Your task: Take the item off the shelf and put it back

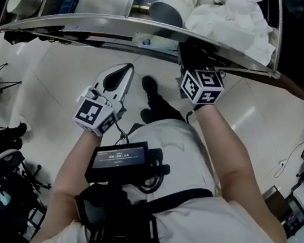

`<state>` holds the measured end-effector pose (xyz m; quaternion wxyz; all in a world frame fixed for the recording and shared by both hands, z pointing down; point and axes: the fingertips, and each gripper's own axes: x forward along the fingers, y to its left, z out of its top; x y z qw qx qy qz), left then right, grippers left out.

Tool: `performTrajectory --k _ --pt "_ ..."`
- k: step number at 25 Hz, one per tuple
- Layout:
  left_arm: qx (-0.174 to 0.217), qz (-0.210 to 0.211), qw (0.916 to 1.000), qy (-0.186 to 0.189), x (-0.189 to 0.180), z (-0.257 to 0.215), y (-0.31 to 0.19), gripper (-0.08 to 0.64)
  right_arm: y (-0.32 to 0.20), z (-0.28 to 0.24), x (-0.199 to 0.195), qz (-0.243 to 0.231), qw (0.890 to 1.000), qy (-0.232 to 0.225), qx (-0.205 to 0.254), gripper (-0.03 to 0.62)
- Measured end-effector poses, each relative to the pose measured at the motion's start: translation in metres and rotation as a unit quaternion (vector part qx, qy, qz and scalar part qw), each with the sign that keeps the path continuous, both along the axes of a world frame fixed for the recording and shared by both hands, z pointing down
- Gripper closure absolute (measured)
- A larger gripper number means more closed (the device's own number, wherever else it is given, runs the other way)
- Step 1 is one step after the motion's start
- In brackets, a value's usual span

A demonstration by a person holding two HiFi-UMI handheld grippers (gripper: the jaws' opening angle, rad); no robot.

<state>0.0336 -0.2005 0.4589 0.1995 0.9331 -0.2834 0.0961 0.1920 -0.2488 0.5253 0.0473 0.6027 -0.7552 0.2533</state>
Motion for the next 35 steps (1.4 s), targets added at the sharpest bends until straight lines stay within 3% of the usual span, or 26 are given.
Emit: performTrajectory --k 10,16,22,32,35 --pt "-0.011 0.055 0.9984 -0.001 0.044 0.013 0.000 0.554 0.008 0.050 0.080 0.141 0.989 0.041 -0.017 0.584" --pt "-0.020 0.068 0.9974 -0.013 0.047 0.019 0.009 0.554 0.005 0.062 0.094 0.160 0.984 0.081 -0.021 0.584" --pt "-0.022 0.065 0.9975 -0.018 0.043 0.019 0.013 0.554 0.000 0.047 0.111 0.210 0.973 0.094 0.011 0.586" --pt "-0.023 0.058 0.9976 -0.029 0.031 0.022 0.024 0.554 -0.002 0.078 0.092 0.153 0.975 0.158 -0.032 0.583" --pt "-0.024 0.058 0.9976 -0.031 0.028 0.022 0.027 0.554 -0.002 0.080 0.091 0.144 0.976 0.159 -0.037 0.581"
